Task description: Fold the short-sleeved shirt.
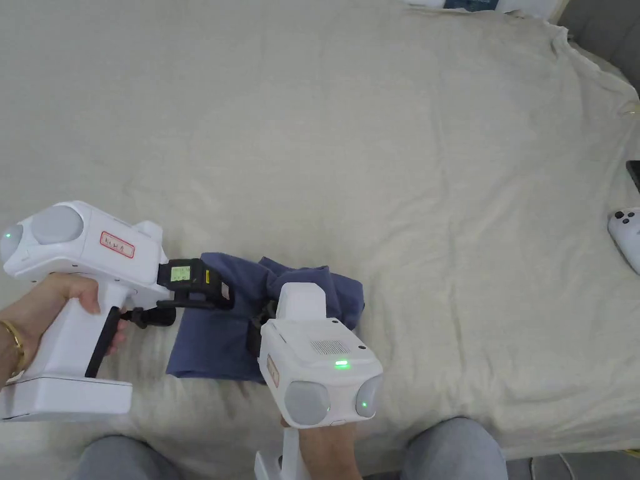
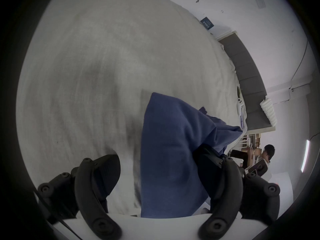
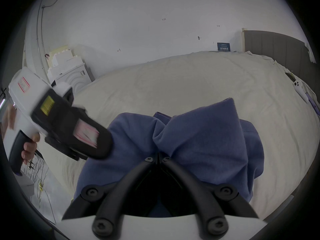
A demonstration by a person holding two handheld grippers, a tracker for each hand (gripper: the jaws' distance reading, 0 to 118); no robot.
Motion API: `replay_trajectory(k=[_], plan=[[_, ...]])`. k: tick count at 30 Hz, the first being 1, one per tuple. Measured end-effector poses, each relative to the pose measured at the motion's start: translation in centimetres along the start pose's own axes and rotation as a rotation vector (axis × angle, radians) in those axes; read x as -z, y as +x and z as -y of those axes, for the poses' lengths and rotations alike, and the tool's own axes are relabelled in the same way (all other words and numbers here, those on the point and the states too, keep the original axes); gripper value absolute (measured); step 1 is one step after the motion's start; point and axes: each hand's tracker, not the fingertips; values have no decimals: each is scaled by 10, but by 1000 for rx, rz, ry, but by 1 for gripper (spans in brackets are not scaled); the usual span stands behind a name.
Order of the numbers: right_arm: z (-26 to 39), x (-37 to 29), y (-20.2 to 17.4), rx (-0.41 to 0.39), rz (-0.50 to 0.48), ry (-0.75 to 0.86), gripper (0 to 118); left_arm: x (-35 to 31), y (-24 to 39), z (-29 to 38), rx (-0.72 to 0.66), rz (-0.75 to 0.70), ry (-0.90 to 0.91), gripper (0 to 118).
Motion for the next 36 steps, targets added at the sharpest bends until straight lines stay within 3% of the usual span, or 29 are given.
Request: replay_trajectory(k=[3,5,7,9,11,14,17,20,24,29,36], plan=[[-1,-1,-2,-6,-2,-2,0,0,13,1,86,-47,-19,94],[-1,-1,-1,-2,-5,-2,0,5,30,9,150,-205,-16,74],[-2,1,-1,-2,-10,-8,0,7,44,14,207,-223,-15,53],[-4,2,-3,-15,-7,-14,0,11,51,16,166,-185,-19,22],[-7,1,-4,-25,-15,-27,0,15,57,18,192,-237,-20,17],[-21,-9,0,-31,-45,-56,0,3,62,14,138,-229,-17,14],[-38,-42,5,-130,-68,41,0,-24,66,14,141,-194,17,13],[-61,-75,19,-140,-86,127,0,-52,68,14,131,-173,44,13],[-89,-115,41,-156,-66,242,0,-94,59,14,187,-329,100,13],[-109,-149,75,-126,-10,318,0,-147,-2,10,63,-491,147,13],[-116,-166,114,-47,159,333,0,-203,-105,-5,-20,-780,167,13]])
